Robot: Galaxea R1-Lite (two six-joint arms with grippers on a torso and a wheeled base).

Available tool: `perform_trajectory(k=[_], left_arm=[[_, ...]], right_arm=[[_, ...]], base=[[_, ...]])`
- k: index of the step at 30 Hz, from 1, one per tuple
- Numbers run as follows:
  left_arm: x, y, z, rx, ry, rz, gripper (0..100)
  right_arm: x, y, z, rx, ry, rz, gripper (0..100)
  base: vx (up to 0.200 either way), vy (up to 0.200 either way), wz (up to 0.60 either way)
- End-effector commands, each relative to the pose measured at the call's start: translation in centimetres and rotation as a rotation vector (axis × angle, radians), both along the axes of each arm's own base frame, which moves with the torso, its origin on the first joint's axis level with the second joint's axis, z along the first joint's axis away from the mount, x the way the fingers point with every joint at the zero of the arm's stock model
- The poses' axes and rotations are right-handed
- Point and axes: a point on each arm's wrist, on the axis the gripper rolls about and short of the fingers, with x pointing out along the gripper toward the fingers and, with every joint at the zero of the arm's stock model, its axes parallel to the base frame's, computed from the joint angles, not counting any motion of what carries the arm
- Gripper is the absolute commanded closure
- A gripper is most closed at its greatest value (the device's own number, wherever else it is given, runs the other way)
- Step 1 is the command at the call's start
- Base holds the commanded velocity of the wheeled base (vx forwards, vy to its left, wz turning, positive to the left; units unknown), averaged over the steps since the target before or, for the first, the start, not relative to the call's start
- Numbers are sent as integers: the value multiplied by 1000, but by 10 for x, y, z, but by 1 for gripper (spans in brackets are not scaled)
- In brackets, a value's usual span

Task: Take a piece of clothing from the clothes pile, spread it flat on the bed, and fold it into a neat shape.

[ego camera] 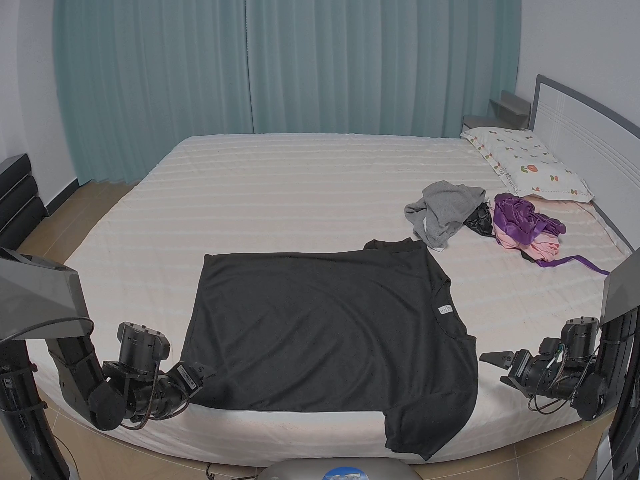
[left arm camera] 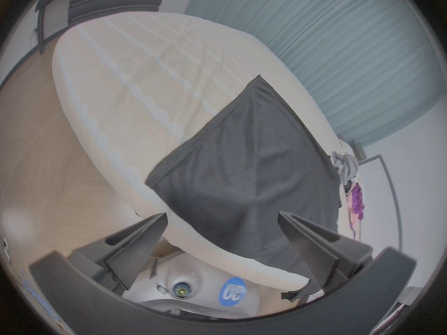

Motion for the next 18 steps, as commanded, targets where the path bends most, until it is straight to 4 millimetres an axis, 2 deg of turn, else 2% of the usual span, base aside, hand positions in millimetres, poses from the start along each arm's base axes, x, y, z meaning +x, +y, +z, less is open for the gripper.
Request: perform_trajectory(k=[1, 8, 13, 18], left_arm=[[-7, 11, -8, 57, 45, 9, 0], [-5, 22, -14, 75, 65, 41, 0], [1, 27, -25, 89, 89, 63, 0], [7, 30, -28, 90, 40, 71, 0]], right_arm=[[0, 1, -4, -2, 14, 6, 0], [0, 0, -4, -6, 8, 6, 0], [0, 1, -5, -6, 13, 10, 0], [-1, 1, -5, -6, 19, 10, 0]], base=[[0, 0, 0], [0, 0, 0], [0, 0, 0], [0, 0, 0]])
